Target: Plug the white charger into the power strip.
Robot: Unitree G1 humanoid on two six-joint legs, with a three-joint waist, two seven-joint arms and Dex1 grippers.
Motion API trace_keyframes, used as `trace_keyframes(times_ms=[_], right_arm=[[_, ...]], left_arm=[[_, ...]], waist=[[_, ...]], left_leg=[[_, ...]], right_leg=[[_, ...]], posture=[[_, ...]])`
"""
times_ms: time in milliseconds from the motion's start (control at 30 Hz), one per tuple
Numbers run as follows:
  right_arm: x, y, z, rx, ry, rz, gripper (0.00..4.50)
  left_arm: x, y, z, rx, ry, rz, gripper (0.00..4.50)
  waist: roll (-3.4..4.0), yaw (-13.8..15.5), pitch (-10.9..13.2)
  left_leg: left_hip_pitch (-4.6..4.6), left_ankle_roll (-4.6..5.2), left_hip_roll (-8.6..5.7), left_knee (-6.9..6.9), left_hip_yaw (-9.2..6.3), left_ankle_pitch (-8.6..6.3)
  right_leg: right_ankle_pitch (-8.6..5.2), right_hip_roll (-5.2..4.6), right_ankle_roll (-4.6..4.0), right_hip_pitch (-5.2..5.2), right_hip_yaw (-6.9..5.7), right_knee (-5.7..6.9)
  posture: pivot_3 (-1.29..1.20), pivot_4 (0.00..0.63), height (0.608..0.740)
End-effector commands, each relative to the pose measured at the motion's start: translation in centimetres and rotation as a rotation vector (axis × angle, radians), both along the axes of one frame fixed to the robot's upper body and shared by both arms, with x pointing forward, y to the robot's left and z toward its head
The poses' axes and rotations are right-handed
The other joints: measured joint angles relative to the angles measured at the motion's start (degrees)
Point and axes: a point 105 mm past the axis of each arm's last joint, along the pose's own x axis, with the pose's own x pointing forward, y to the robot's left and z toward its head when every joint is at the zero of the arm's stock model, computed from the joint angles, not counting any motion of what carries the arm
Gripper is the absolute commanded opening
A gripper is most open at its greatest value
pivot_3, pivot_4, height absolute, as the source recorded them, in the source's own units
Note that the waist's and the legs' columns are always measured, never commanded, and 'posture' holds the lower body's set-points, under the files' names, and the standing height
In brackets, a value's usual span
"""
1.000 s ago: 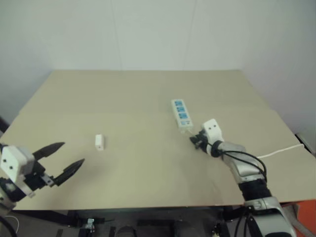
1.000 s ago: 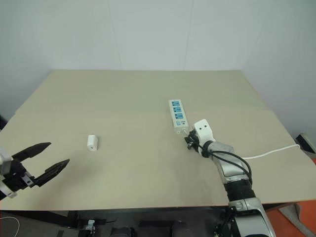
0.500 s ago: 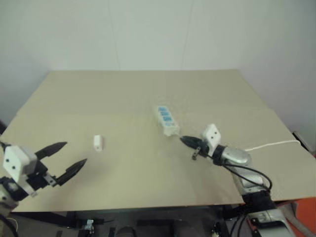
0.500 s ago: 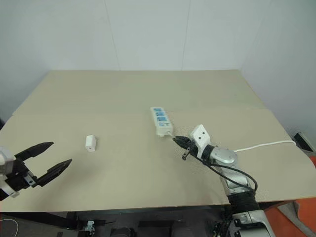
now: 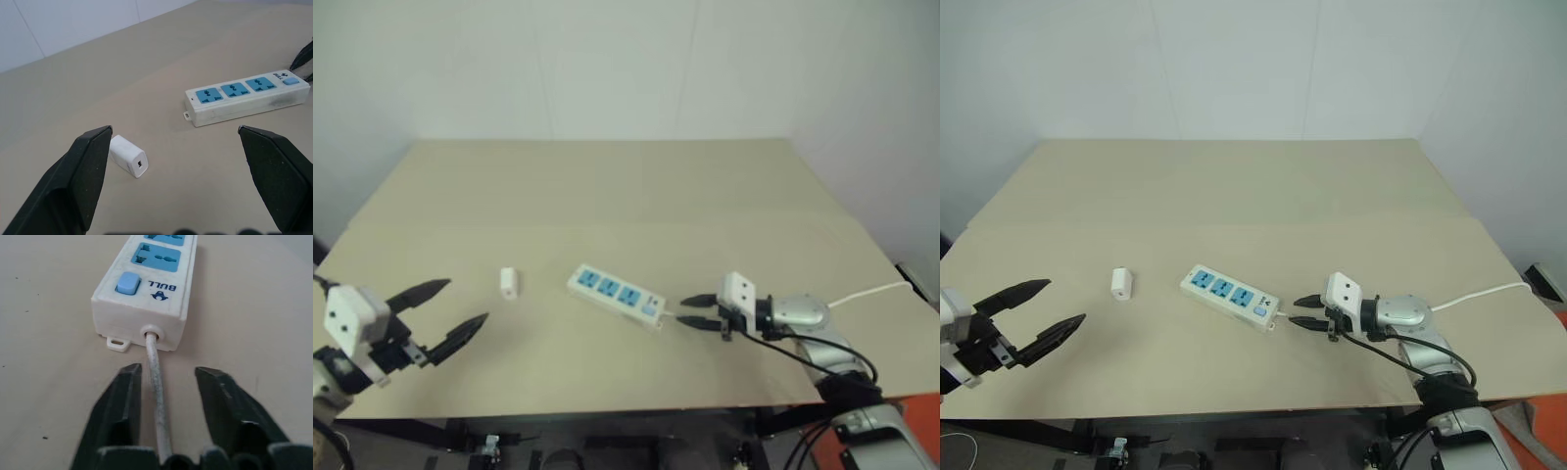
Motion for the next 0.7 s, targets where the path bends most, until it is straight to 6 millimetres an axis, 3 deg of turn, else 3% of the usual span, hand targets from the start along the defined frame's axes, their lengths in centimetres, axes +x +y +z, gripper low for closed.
trace_keyframes(times_ms=[33,133,300,433,700], right_arm=[[-0.2,-0.8,2.2,0.097,0.025,0.003,3.45],[-0.7,-0.5,3.9,0.225,0.079,0.019,4.47],[-1.4,2.4,4.0,0.384,0.085,-0.006,4.47],[-1.6,5.6,2.8,0.445,0.043,-0.063,4.47],[-0.7,6.7,0.8,0.428,0.020,-0.124,4.47]], left_arm=[[-0.1,-0.4,0.6,0.019,-0.026,-0.022,4.50],[0.0,-0.5,0.6,0.018,-0.025,-0.027,4.50],[0.3,-0.7,0.6,0.017,-0.025,-0.040,4.50],[0.4,-0.7,0.8,0.020,-0.028,-0.042,4.50],[0.4,-0.7,0.9,0.022,-0.030,-0.048,4.50]], waist=[[0.00,0.2,0.0],[0.00,0.3,0.0],[-0.03,0.0,0.0],[0.00,-0.1,0.0],[0.00,0.3,0.0]], left_leg=[[-0.01,0.00,-0.01,0.00,0.00,0.00],[0.01,0.00,-0.01,0.01,-0.02,0.00],[0.06,0.00,0.02,0.00,-0.05,0.00],[0.03,0.00,0.02,-0.01,-0.05,0.00],[0.01,0.00,0.01,0.00,-0.03,0.00]], right_leg=[[0.01,-0.01,-0.02,0.00,-0.01,0.00],[0.02,0.00,-0.02,0.01,-0.01,0.02],[-0.02,0.04,0.03,0.04,-0.03,0.02],[-0.03,0.04,0.05,-0.01,-0.01,0.05],[-0.02,0.01,0.03,-0.01,-0.04,0.03]], posture=[[0.00,0.150,0.740],[0.00,0.150,0.740],[0.00,0.150,0.740],[0.00,0.150,0.740],[0.00,0.150,0.740]])
